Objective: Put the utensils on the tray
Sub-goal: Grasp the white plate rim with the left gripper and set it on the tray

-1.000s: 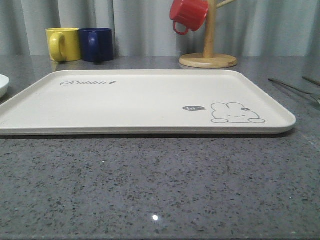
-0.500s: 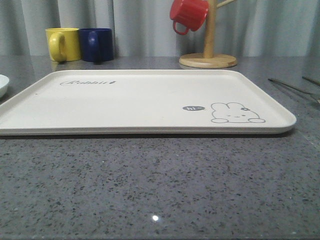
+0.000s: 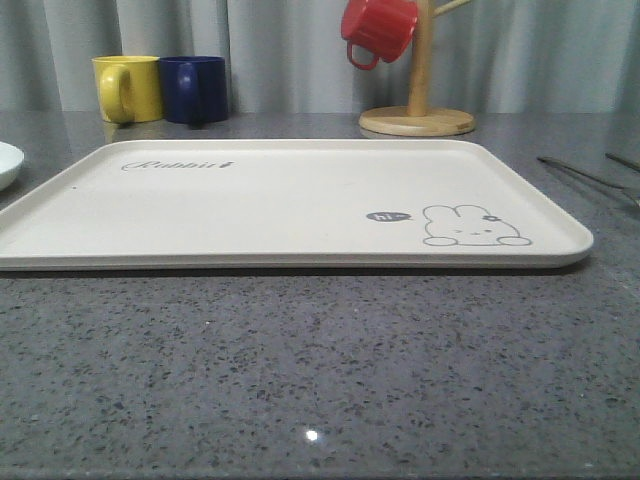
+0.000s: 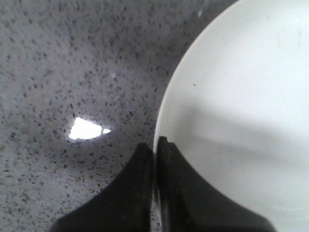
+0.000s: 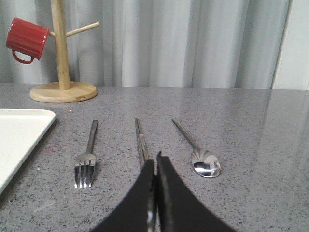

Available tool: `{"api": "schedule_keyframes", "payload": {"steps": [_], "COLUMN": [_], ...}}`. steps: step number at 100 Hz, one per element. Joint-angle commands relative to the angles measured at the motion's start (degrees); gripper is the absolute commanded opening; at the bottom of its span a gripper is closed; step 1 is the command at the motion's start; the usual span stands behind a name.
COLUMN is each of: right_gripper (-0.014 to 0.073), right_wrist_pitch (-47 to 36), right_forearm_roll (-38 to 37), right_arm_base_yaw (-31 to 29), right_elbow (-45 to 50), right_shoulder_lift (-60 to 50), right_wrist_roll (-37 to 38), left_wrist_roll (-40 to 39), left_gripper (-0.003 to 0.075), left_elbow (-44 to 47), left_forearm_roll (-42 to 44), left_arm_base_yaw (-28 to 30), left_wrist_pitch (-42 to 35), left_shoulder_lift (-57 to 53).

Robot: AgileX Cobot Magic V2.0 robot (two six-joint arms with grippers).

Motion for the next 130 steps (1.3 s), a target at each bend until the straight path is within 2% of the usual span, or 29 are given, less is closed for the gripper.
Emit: {"api": "schedule_keyframes", "payload": {"steps": [1,14,30,50,64,94,118,130], "right_gripper": [-0.0061,-0.0061,-0.0061,-0.0061,-0.0061,-0.0061,-0.0061,-0.0061], "right_wrist_pitch": [-4.8,-4.8,-4.8,-4.8,-4.8,-4.8,-4.8,-4.8], "right_forearm_roll": [-0.6,-0.6,-0.6,-0.6,-0.6,-0.6,-0.6,-0.6], "right_arm_base_yaw": [-0.4,-0.4,-0.4,-0.4,-0.4,-0.4,-0.4,-0.4], "right_elbow": [0.2,0.2,0.2,0.2,0.2,0.2,0.2,0.2], "right_shoulder_lift": [-0.8,-0.8,-0.8,-0.8,-0.8,-0.8,-0.8,-0.8], "right_wrist_roll": [-0.4,-0.4,-0.4,-0.4,-0.4,-0.4,-0.4,-0.4], "left_wrist_roll": [-0.5,1.7,4.6,4.6,4.6,4.6,5.7,5.7], "left_gripper": [-0.0019,-0.0019,-0.0019,-0.0019,-0.0019,-0.0019,-0.0016,0.0029], "left_elbow": [-3.9,-5.8,-6.3,-6.3,-6.2,-6.2,-6.2,-6.3], "left_forearm_roll": [-0.8,-4.0,-8.9,-10.7,-10.6,-11.6,-11.6,-11.6], "left_arm_base_yaw": [-0.4,-3.1,-10.5,-22.0,-26.6,-27.9,-27.9,-27.9], "left_wrist_pitch": [-1.2,-2.1,-3.6,-3.1,-3.1,-2.8,-1.6,-1.7], "left_shoulder_lift": [-5.5,-10.5,-14.0,-11.8,-8.3,-0.5,0.8,0.8]}}
